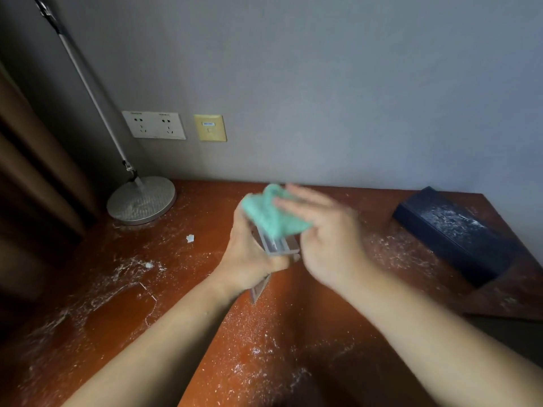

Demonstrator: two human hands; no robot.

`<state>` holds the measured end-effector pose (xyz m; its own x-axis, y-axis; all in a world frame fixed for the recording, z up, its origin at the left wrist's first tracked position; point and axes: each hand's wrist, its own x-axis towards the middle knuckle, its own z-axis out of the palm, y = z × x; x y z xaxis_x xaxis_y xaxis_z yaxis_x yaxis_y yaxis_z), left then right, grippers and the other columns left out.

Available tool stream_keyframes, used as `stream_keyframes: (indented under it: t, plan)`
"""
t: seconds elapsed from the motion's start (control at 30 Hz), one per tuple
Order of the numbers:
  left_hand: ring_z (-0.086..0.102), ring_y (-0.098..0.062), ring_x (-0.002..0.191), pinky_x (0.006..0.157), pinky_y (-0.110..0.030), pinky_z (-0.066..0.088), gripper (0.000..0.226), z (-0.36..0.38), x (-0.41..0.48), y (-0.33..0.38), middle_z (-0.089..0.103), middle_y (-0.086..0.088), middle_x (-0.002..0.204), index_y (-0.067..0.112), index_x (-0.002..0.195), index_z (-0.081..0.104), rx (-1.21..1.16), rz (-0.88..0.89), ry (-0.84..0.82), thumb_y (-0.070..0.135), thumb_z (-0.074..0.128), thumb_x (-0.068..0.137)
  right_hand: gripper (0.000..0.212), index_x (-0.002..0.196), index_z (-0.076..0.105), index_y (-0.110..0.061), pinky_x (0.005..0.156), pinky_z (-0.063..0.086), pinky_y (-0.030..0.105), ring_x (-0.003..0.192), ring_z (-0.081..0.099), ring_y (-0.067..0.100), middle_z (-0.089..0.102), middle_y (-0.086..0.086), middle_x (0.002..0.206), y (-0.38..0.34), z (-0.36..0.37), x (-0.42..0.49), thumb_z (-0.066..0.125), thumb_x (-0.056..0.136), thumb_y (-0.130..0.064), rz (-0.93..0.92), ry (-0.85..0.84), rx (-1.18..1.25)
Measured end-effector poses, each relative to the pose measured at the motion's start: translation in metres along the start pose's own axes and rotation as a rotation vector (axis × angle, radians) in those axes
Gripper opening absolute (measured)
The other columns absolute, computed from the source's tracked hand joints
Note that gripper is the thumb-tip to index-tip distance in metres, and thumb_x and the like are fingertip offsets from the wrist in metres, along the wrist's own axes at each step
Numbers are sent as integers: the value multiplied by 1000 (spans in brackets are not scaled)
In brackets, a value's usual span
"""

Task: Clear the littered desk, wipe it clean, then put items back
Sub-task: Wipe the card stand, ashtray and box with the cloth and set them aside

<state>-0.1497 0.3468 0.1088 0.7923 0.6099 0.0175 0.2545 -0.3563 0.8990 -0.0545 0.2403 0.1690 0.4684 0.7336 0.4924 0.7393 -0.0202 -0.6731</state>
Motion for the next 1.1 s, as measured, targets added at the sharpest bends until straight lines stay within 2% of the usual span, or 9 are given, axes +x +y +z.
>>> stream_keyframes:
  t: [0.07, 0.23, 0.37, 0.47, 0.63, 0.83, 0.9, 1.0, 1.1]
  plan:
    - [61, -8, 101, 80, -22, 54, 64, -7, -3, 12, 59, -7, 120, 3, 130, 40, 135, -234, 102, -3, 72, 75, 41, 93, 76, -10, 100, 42, 18, 111, 58, 19, 67, 9, 116, 4, 14, -21, 40, 75, -4, -235, -81, -51]
    - [45, 3, 108, 100, -24, 37, 125, -8, 1, 6, 38, 21, 118, 24, 147, 3, -187, -78, 45, 25, 89, 57, 38, 74, 77, -9, 87, 53, 29, 91, 67, 18, 73, 8, 95, 49, 15, -30, 40, 67, -3, -123, 20, -75]
    - [47, -16, 118, 103, -42, 42, 126, 4, -3, -1, 38, 4, 133, 36, 145, 9, -436, -155, 155, 34, 88, 47, 39, 95, 75, -12, 82, 53, 33, 91, 64, 24, 71, 4, 99, 80, 9, -32, 47, 78, 9, 450, -130, -251]
    - [41, -21, 124, 101, -50, 37, 129, -12, -5, 4, 28, -3, 145, 32, 147, 19, -914, -273, 174, 50, 87, 39, 20, 84, 67, -4, 63, 43, 30, 72, 58, 25, 62, 7, 76, 81, 10, -37, 47, 85, -1, 952, 12, 90]
    - [51, -33, 112, 77, -51, 56, 85, -42, -21, -1, 42, -20, 124, 12, 134, 42, -1464, -394, 346, 50, 66, 61, 16, 97, 58, -2, 70, 46, 34, 74, 58, 31, 62, 15, 82, 47, 24, -45, 46, 87, -5, 1369, -51, 643]
    - [51, -32, 112, 78, -50, 56, 64, -63, -54, -26, 46, -16, 121, 15, 107, 51, -1498, -294, 309, 50, 72, 58, 63, 105, 69, -15, 97, 46, 50, 99, 66, 30, 70, 14, 106, 12, 60, -36, 67, 66, -64, 1285, -369, 819]
    - [52, -32, 118, 91, -54, 49, 64, -73, -74, -39, 51, -14, 127, 17, 107, 54, -1493, -247, 292, 55, 71, 59, 69, 106, 68, -15, 100, 43, 50, 106, 62, 32, 66, 13, 114, -4, 74, -36, 81, 49, -50, 1245, -422, 742]
    - [52, -36, 122, 97, -55, 44, 88, -96, -116, -58, 52, -15, 136, 17, 130, 49, -1465, -181, 331, 59, 75, 57, 38, 106, 68, -7, 89, 51, 50, 88, 66, 32, 70, 17, 99, -32, 102, -39, 74, 70, -18, 1136, -432, 732]
    - [55, -29, 120, 98, -46, 41, 96, -127, -172, -82, 58, -9, 130, 19, 134, 49, -1311, -389, 687, 60, 80, 53, 24, 96, 68, -4, 70, 56, 41, 67, 68, 28, 72, 14, 79, -75, 141, -53, 71, 73, -2, 1008, -411, 696]
